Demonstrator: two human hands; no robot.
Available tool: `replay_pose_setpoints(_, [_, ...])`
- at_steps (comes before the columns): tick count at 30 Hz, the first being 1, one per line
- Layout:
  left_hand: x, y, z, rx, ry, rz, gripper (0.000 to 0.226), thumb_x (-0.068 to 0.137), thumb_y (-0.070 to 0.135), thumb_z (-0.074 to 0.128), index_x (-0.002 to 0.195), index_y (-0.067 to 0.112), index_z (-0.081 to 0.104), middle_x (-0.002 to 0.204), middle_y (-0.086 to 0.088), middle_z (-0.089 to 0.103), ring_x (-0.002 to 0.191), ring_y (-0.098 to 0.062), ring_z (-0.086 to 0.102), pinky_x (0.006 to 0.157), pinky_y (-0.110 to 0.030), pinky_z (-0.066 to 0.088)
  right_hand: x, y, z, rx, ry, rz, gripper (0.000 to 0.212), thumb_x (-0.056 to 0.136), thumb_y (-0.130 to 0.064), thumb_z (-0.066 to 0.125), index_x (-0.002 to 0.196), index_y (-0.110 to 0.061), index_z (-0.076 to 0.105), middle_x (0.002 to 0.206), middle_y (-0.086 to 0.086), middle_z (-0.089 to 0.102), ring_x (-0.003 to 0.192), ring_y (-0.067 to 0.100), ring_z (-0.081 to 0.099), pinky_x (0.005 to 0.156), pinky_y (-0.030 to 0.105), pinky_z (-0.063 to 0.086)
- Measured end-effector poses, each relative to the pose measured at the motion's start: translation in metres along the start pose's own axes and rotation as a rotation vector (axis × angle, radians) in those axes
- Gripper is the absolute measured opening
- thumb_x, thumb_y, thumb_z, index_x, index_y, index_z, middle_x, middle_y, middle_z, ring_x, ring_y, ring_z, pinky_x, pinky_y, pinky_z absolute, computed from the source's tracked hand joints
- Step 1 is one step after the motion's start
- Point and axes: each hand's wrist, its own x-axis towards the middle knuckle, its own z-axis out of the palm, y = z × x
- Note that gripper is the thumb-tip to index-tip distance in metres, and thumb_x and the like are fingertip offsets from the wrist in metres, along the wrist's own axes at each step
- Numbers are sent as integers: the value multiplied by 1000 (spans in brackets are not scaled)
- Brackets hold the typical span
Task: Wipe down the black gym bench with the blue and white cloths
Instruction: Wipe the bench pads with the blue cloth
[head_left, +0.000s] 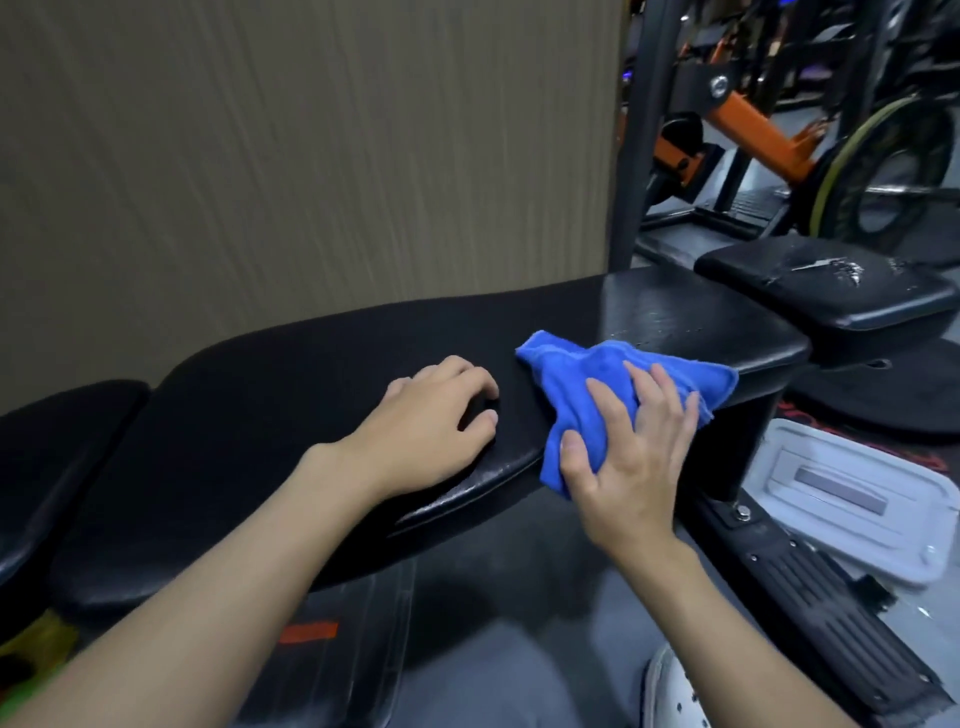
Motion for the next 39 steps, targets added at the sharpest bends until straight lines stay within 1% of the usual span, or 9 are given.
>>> replay_pose_setpoints(6, [61, 22, 16, 34, -59, 86, 32, 95, 46, 40, 124, 35, 48, 131, 14, 45, 124, -13, 40, 106, -50, 31, 41, 73, -19, -122, 28, 187, 44, 85, -42, 52, 118, -13, 58, 137, 24, 46, 134, 45, 35, 110, 67, 20])
replay_pose_setpoints(9, [79, 32, 17, 99, -62, 72, 24, 93, 48, 41, 110, 34, 50, 115, 9, 46, 110, -17, 42, 99, -47, 36, 66, 90, -34, -168, -43, 294, 49, 82, -49, 49, 113, -13, 63, 136, 21, 46, 130, 43, 40, 106, 61, 30])
replay_pose_setpoints(12, [91, 36, 14, 126, -69, 70, 19, 92, 48, 42, 101, 33, 49, 103, 9, 45, 103, -18, 42, 94, -45, 37, 100, 99, -49, -259, -230, 427, 56, 79, -55, 47, 122, -22, 60, 137, 14, 47, 131, 36, 38, 107, 53, 33])
replay_pose_setpoints(15, [100, 34, 19, 118, -71, 81, 21, 92, 50, 41, 106, 35, 48, 110, 11, 45, 111, -18, 42, 96, -45, 34, 127, 111, -59, -333, -472, 484, 57, 83, -55, 52, 136, -34, 47, 137, 6, 43, 132, 33, 34, 104, 50, 35])
replay_pose_setpoints(19, [109, 26, 27, 78, -132, 41, 37, 92, 56, 36, 126, 42, 41, 134, 10, 36, 130, -17, 33, 107, -62, 20, 148, 124, -58, -396, -648, 501, 64, 84, -60, 49, 144, -39, 36, 144, 8, 39, 132, 36, 34, 102, 48, 34])
replay_pose_setpoints(26, [145, -7, 17, 67, -58, 101, 35, 93, 55, 37, 122, 40, 50, 122, 21, 44, 115, -5, 39, 100, -40, 32, 190, 135, -23, -547, -810, 454, 63, 87, -62, 43, 144, -35, 32, 147, 12, 37, 130, 38, 37, 97, 48, 33])
replay_pose_setpoints(30, [159, -32, 14, 95, -106, 60, 42, 92, 58, 33, 132, 44, 42, 135, 22, 36, 131, -6, 32, 109, -45, 27, 209, 137, 13, -566, -843, 418, 62, 87, -62, 40, 142, -33, 33, 147, 13, 36, 130, 38, 36, 100, 51, 31])
replay_pose_setpoints(33, [154, -46, 13, 94, -98, 70, 54, 87, 64, 26, 136, 45, 38, 141, 24, 32, 136, -2, 26, 113, -43, 22, 228, 136, 43, -483, -875, 380, 59, 86, -61, 39, 138, -34, 37, 146, 10, 39, 130, 36, 36, 100, 52, 29])
replay_pose_setpoints(39, [140, -84, -1, 129, -115, -34, 56, 90, 65, 28, 142, 47, 29, 151, 24, 22, 142, 0, 14, 116, -42, 16, 246, 143, 66, -455, -939, 336, 60, 86, -61, 42, 141, -40, 36, 147, 8, 39, 133, 35, 35, 104, 51, 28])
